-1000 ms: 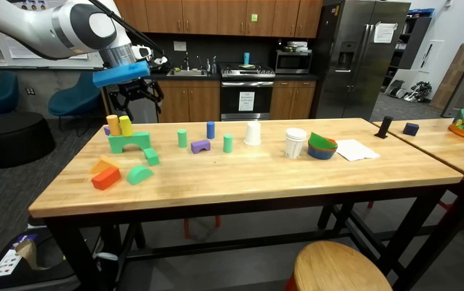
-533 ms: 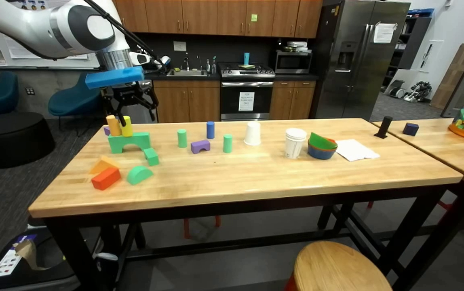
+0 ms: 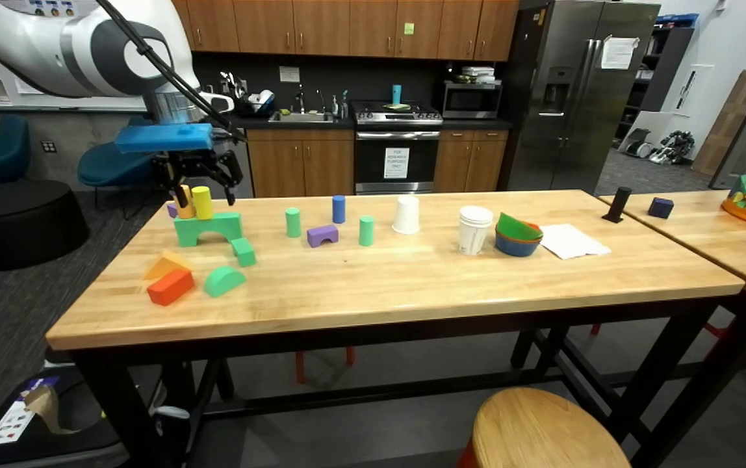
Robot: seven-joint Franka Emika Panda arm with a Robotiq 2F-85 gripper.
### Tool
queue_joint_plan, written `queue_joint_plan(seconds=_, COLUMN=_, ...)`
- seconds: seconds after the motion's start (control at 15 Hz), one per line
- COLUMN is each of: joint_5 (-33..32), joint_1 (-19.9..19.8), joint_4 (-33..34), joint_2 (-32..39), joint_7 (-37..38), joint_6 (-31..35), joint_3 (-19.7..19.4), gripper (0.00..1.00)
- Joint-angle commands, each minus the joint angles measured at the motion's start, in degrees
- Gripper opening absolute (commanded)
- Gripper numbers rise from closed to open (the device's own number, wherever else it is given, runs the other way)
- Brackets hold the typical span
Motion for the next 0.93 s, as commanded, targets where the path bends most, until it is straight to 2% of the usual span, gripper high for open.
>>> queue_joint_plan(seconds=0.0, joint_5=0.4, joint_1=0.5, joint_4=-5.4, joint_2=-5.2, joint_7=0.2, joint_6=3.3, joint_3=-0.6, gripper=1.00)
queue_joint_plan(seconds=0.07, joint_5=-0.1, joint_1=0.6, joint_4=-2.1, joint_2=-1.9, joint_7=0.1, joint_6=1.1, joint_3=-0.6, gripper=1.00)
queue_joint_plan(seconds=0.4, joint_5=-0.1, joint_1=0.6, joint_4=-2.6, joint_2=-2.0, joint_7=0.1, joint_6=1.3, joint_3=-0.6, gripper=1.00)
queue_joint_plan(seconds=0.6, joint_5=-1.4, joint_1=0.4, joint_4=-2.2, joint_2=-2.0, joint_7=1.1, joint_6=-0.6, joint_3=-0.3, gripper=1.00)
queue_joint_plan(seconds=0.87, joint_5=-5.6, joint_1=0.2, joint_4=-4.9, joint_2=-5.5, joint_7=1.5, joint_6=-8.6, joint_3=0.0, gripper=1.00)
